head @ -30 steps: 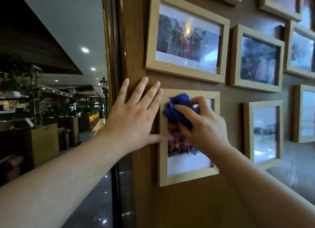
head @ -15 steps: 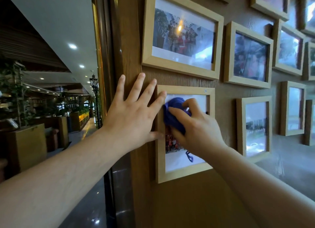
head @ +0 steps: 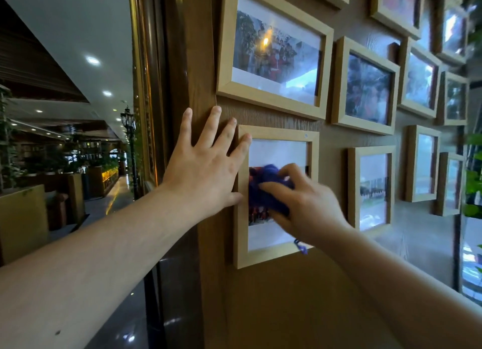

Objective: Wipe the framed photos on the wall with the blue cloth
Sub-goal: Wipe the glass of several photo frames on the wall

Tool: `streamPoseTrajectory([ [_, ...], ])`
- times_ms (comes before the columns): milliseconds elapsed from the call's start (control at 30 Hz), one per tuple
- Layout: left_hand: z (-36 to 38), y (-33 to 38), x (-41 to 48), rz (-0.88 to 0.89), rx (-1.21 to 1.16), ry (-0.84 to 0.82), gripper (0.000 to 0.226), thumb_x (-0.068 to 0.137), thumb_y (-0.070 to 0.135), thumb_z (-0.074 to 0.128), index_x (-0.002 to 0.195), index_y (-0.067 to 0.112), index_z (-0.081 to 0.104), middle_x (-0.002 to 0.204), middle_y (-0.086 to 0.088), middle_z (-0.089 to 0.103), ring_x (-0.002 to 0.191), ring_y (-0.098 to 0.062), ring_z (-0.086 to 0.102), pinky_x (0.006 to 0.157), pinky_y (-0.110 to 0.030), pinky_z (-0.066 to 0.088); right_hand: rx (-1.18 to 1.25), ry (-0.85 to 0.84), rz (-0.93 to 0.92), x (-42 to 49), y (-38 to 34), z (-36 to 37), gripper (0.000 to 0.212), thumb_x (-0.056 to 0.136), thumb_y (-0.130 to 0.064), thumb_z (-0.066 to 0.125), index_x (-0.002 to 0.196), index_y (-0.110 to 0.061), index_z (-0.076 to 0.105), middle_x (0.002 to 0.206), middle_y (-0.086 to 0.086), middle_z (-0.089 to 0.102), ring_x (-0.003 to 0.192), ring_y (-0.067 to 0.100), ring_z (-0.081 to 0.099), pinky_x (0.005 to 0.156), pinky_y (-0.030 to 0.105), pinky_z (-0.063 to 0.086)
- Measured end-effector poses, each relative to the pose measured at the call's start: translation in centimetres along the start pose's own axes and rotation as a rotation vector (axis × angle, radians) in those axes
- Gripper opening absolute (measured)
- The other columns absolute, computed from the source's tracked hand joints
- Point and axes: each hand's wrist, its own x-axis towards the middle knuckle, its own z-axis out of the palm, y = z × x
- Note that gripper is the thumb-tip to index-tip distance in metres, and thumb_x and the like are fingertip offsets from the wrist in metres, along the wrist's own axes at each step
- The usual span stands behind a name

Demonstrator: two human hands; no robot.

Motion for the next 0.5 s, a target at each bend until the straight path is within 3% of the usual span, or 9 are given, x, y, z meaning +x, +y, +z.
streamPoseTrajectory([
  [67,0.0,-0.1,0.0,-0.003,-0.006,0.003,0.104,0.075,0.078,0.042,0.149,0.025,-0.007,0.161,-0.013,-0.001,0.144,-0.038,-0.017,0.111,-0.068,-0.002,0.035,-0.019,-0.070,0.0,-0.4,0.2,0.043,0.077,-0.035,0.065,0.117,-0.022,0.057,0.115,0.012,0.052,0.075,0.023,0.059,0.050,0.034,0.051],
  [267,0.2,-0.2,-0.1,-0.001,-0.002,0.005,0.107,0.071,0.082,0.039,0.150,0.024,-0.005,0.161,-0.013,0.003,0.144,-0.038,-0.015,0.111,-0.069,0.001,-0.050,-0.105,0.065,-3.1,3.3,0.3,0.039,0.074,-0.034,0.069,0.111,-0.023,0.062,0.107,0.008,0.054,0.071,0.022,0.059,0.051,0.028,0.044],
  [500,0.3,0.0,-0.2,-0.026,-0.040,0.007,0.108,0.071,0.080,0.045,0.149,0.026,-0.006,0.161,-0.012,0.003,0.144,-0.037,-0.017,0.110,-0.070,0.004,0.006,-0.178,0.110,-4.5,1.3,0.8,0.038,0.075,-0.037,0.065,0.111,-0.026,0.061,0.109,0.003,0.051,0.066,0.008,0.040,0.052,0.022,0.038],
])
